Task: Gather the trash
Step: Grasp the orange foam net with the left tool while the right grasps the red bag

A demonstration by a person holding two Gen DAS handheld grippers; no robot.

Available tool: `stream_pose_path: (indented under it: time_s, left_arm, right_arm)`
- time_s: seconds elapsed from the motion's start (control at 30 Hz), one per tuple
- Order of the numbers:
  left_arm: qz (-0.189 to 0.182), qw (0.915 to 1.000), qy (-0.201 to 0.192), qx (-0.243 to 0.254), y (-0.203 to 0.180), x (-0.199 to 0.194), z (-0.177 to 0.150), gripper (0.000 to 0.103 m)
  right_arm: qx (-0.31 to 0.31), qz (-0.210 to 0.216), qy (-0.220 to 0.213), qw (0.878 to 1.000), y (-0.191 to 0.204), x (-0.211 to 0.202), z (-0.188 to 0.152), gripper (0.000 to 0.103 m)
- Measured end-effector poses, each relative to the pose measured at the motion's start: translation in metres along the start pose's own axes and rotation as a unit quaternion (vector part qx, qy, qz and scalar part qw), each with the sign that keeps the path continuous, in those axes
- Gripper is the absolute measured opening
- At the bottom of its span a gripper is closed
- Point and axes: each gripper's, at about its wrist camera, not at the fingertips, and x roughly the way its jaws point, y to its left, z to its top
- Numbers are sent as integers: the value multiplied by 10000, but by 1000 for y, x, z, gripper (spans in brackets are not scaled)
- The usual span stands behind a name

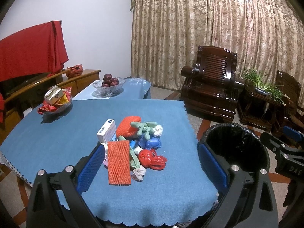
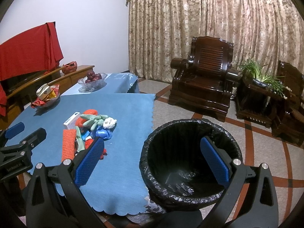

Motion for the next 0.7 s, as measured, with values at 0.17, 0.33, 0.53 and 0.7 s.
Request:
stream_pose_path:
  time_s: [0.17, 0.33, 0.53, 0.7]
  left_arm:
    - [107, 9998, -16, -170, 17, 5, -1, 97]
    - [480, 9982, 33, -357, 45, 13, -3, 97]
    - [928, 9947, 174, -399, 79, 34, -17, 97]
    - [1056, 9933, 281, -375, 106, 59, -32, 97]
  right_arm:
    - [-28, 127, 7, 9999, 8, 6, 7, 98]
    - [-91, 383, 77, 9992, 28, 27, 8, 98]
    - [-368, 692, 194, 9967, 63, 66, 4, 98]
    - [-492, 933, 410, 9936, 94, 112, -12, 97]
